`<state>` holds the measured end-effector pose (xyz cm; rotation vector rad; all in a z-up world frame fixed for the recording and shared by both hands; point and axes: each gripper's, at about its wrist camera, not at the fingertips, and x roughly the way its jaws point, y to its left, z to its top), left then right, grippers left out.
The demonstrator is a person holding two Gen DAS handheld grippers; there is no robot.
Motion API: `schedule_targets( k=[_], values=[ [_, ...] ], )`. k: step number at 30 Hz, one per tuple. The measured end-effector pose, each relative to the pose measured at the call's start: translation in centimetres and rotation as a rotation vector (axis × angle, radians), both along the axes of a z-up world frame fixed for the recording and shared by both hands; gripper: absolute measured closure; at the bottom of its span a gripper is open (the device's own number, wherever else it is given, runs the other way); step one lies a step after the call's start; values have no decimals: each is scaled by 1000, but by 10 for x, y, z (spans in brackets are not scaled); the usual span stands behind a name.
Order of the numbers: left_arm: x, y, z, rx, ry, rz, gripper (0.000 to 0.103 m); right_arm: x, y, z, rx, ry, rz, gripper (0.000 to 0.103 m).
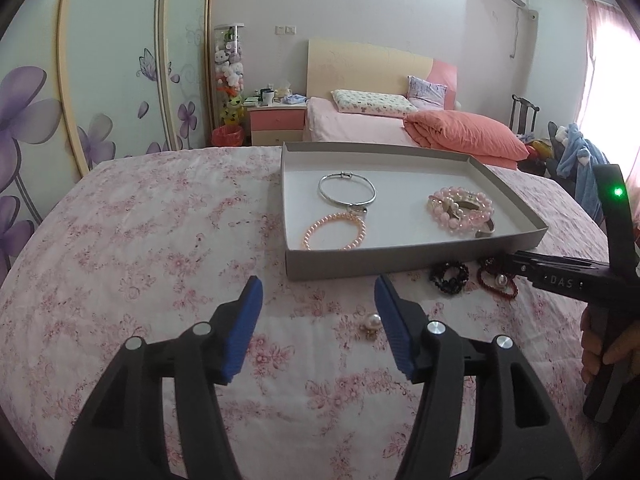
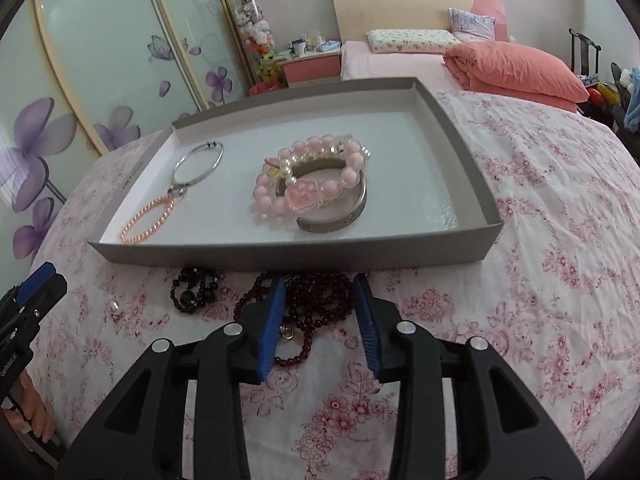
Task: Organize jewelry
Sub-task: 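Withdraw both tools from the tray over the remaining jewelry, then grasp the pearl stud with the left tool while the right grasps the dark red bead bracelet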
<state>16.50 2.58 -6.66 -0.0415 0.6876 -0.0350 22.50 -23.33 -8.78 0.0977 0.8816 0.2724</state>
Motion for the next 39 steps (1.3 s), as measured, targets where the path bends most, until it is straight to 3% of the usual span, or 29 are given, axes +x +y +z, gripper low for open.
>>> schedule_targets(
  k=[5,7,11,18,28,30,32,35,39],
  values=[
    [1,-3,-2,2,7,-9,45,-6,8,-3,-79,-24,23,69],
    [1,-5,-4,4,13,-15,45,-6,6,-4,-87,-23,17,83],
    [1,-8,-6,11,23,-27,44,-8,-1,-4,-83,-21,-5,90],
    [-2,-14,-11,23,38,-62,37,-11,-22,-5,-90,-18,-91,90],
    [4,-30,-21,60,101,-99,37,-12,-22,-5,-116,-21,-93,90],
    [10,-32,-26,71,136,-88,39,-12,-22,-5,-117,-21,-93,90],
    [17,-34,-30,72,166,-78,52,-12,-22,-5,-113,-21,-93,90],
    [25,-38,-35,77,195,-73,63,-12,-21,-6,-109,-20,-92,90],
    [30,-47,-38,87,206,-85,69,-12,-22,-5,-103,-19,-92,90]
  ],
)
